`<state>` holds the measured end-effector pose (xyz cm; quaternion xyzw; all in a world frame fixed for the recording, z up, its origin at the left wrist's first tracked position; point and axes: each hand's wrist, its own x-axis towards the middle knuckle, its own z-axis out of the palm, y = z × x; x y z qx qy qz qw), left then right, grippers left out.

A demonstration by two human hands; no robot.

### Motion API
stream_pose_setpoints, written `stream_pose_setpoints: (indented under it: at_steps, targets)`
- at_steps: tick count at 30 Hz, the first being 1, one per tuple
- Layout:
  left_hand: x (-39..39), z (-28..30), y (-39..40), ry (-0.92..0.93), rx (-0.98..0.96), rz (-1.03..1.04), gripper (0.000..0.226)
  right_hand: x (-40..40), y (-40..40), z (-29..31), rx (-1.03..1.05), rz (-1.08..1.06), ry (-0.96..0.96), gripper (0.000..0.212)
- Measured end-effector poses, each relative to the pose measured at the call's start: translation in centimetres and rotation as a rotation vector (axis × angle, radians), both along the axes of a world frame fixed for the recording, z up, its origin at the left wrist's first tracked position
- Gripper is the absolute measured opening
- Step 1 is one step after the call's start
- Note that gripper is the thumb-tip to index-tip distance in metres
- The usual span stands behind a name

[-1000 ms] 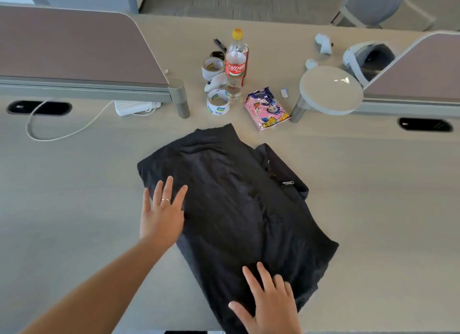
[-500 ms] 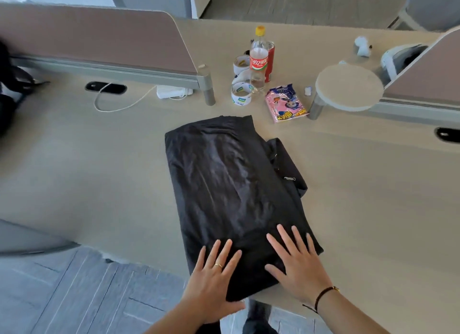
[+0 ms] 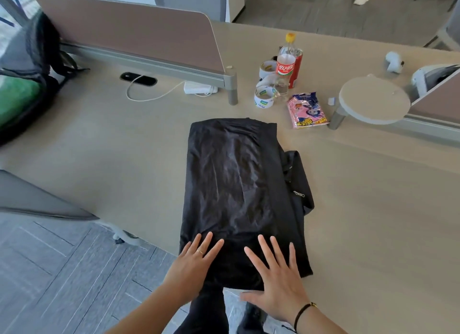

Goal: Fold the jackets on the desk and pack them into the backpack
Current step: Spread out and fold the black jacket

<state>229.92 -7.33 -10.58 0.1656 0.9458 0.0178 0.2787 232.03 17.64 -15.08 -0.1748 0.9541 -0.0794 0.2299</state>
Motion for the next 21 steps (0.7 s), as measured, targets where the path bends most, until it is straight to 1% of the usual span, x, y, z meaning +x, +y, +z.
stream_pose_setpoints:
  at_steps: [4,6,9,11,13,15,18,21]
  targets:
    - [-0.1,1.2,0.2,-0.033,0.069,0.131,0.104,-0.7,-0.6,-0.2,0.008,0.059,-0.035,0.106]
    - [-0.3,1.6,0.0,-0.042,0.111,0.188,0.100,-0.8,-0.4,-0.3,-0.006,0.061,-0.036,0.108]
    - [-0.6,2.5,0.0,-0.069,0.162,0.250,0.094,-0.7,-0.3,-0.1,-0.015,0.053,-0.055,0.116]
    - [-0.8,3.3,-0.1,-0.044,0.167,0.238,0.094,-0.7,-0.3,-0.2,-0.027,0.044,-0.019,0.120]
    - [-1.0,3.9,-0.1,0.009,0.139,0.181,0.097,-1.0,-0.4,-0.1,-0.025,0.001,0.004,0.120]
    - [-1.1,4.2,-0.3,0.047,0.106,0.111,0.098,-1.3,-0.3,0.7,-0.013,-0.009,-0.015,0.110]
    - [-1.3,4.8,-0.6,0.056,0.082,0.086,0.093,-2.2,0.2,3.2,-0.108,-0.034,-0.007,0.082]
    - [-2.1,6.4,-0.9,0.026,0.101,0.127,0.092,-4.0,1.0,6.5,-0.200,-0.010,-0.078,0.070]
